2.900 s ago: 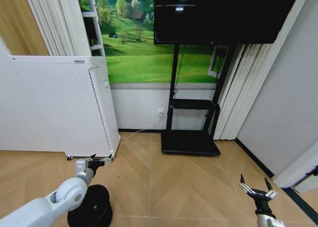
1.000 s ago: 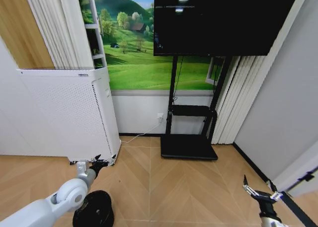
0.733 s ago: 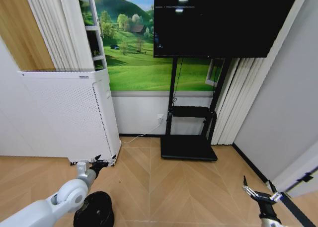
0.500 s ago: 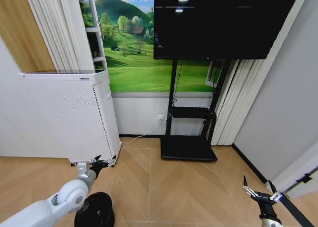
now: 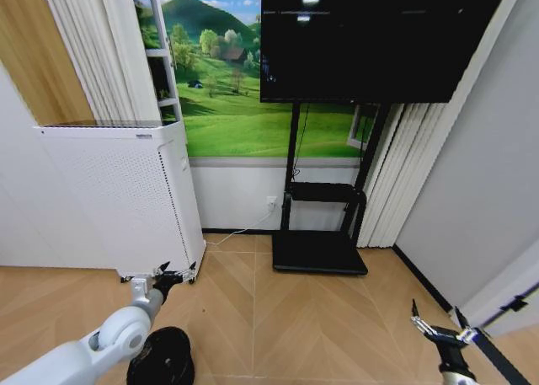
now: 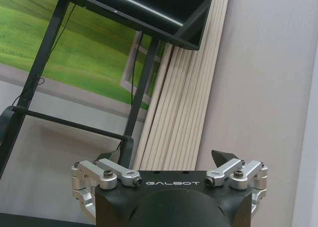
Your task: Pick up the trash bin and place the garbage on the floor into it.
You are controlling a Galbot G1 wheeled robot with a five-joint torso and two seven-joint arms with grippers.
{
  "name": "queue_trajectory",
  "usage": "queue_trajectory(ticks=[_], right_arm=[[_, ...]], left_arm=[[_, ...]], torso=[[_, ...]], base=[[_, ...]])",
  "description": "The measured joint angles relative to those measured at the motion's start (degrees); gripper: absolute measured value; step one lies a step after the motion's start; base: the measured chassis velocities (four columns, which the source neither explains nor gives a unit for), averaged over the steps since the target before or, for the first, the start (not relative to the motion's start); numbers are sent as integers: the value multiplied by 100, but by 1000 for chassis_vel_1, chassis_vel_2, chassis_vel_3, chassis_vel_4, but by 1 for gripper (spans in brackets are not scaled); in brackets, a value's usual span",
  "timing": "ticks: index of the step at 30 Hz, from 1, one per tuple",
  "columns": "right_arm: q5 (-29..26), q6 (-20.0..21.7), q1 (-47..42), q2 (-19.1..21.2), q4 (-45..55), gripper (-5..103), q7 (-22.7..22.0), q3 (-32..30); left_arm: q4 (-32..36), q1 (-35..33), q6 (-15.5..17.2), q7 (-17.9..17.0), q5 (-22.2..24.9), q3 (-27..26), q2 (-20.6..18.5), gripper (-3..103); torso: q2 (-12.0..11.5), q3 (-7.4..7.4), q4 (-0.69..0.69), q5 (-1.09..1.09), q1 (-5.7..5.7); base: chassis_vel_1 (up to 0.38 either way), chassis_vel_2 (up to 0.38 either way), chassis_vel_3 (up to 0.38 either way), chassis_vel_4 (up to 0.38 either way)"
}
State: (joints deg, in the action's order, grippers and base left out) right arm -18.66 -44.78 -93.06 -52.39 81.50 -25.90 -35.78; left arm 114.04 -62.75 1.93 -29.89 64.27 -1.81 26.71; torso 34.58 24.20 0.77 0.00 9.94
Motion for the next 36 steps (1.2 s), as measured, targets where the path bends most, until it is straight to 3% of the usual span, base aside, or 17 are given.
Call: queue_trajectory(ticks=[15,36], right_arm=[[214,91,27,-57,62,100,-267,11],[361,136,123,-101,-16,100,-403,48]], left_arm=[[-87,85,-39,-10,-46,166,99,100],[-229,146,-56,-6,-111,255,273,100]], torso=[[-30,-19,1,1,-15],[-46,-32,1,2,-26]], base=[[116,-135,-113,137],[316,-309,-319,307]])
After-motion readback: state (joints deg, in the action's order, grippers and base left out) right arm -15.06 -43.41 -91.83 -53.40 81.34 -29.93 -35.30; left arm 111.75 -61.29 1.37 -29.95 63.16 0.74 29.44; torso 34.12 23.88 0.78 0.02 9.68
